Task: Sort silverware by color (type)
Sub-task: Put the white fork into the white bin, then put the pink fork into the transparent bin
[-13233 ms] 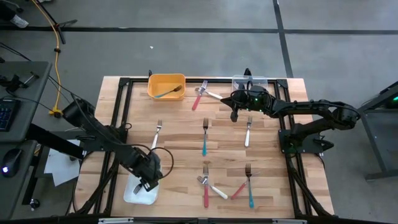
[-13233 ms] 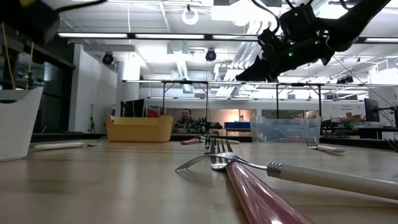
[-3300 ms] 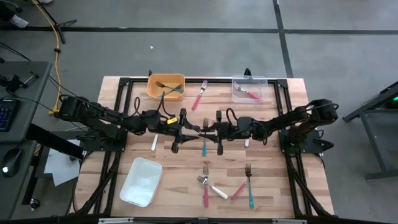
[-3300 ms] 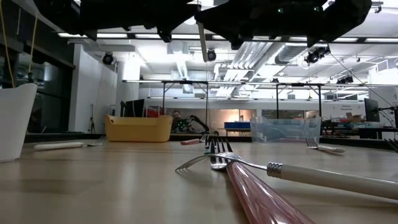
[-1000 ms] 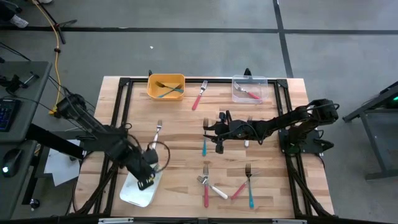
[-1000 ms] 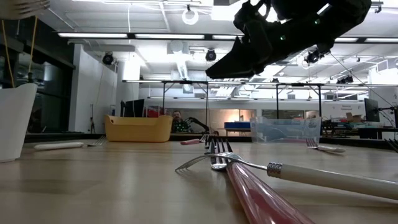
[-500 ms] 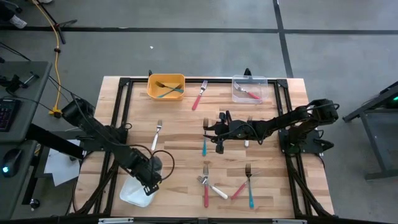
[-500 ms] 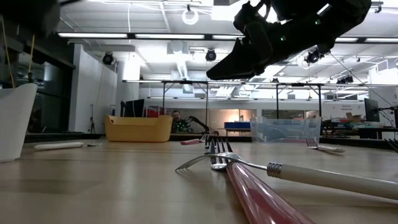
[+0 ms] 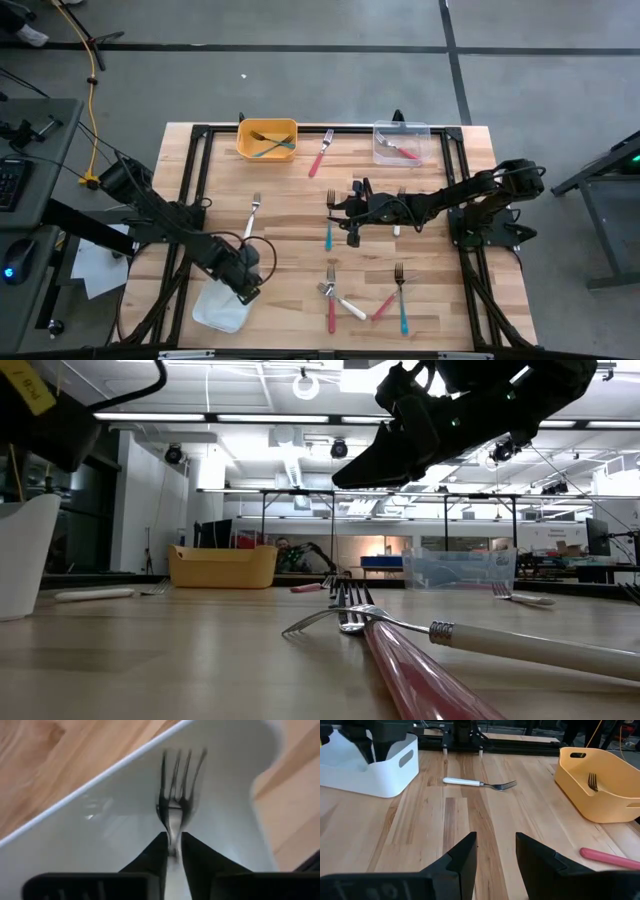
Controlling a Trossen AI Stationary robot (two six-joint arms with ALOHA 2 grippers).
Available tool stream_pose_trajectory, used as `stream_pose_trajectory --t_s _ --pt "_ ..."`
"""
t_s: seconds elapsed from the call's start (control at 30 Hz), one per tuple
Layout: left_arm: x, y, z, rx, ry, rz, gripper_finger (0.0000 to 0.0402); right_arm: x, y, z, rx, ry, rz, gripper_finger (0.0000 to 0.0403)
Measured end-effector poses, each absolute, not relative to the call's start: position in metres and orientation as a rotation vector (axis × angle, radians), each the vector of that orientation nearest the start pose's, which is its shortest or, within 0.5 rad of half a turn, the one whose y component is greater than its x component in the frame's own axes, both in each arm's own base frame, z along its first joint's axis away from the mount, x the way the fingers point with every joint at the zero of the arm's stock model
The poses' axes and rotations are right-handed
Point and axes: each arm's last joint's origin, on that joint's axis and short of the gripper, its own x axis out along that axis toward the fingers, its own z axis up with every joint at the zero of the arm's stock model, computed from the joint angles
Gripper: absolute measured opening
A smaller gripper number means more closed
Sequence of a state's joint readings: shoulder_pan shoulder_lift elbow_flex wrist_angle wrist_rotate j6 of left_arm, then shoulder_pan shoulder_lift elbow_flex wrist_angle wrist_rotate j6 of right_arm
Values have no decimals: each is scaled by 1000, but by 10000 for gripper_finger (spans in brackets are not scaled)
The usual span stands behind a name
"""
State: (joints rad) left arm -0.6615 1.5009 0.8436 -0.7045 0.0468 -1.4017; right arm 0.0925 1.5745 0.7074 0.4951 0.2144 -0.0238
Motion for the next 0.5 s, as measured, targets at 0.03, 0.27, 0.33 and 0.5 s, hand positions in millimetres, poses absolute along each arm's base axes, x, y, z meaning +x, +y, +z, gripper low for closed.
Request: stream_pose_trajectory --t_s 0.03,0.27,0.33,0.5 --pt "199 -156 170 -728 1414 394 61 314 23 184 -81 372 -116 128" --pt "200 -156 173 -736 1495 285 102 311 23 182 -92 425 -114 128" --pt "198 -156 178 -720 1494 226 98 308 24 184 -93 445 -111 128" --pt "197 -152 208 -592 1344 44 63 290 32 194 -70 540 -89 128"
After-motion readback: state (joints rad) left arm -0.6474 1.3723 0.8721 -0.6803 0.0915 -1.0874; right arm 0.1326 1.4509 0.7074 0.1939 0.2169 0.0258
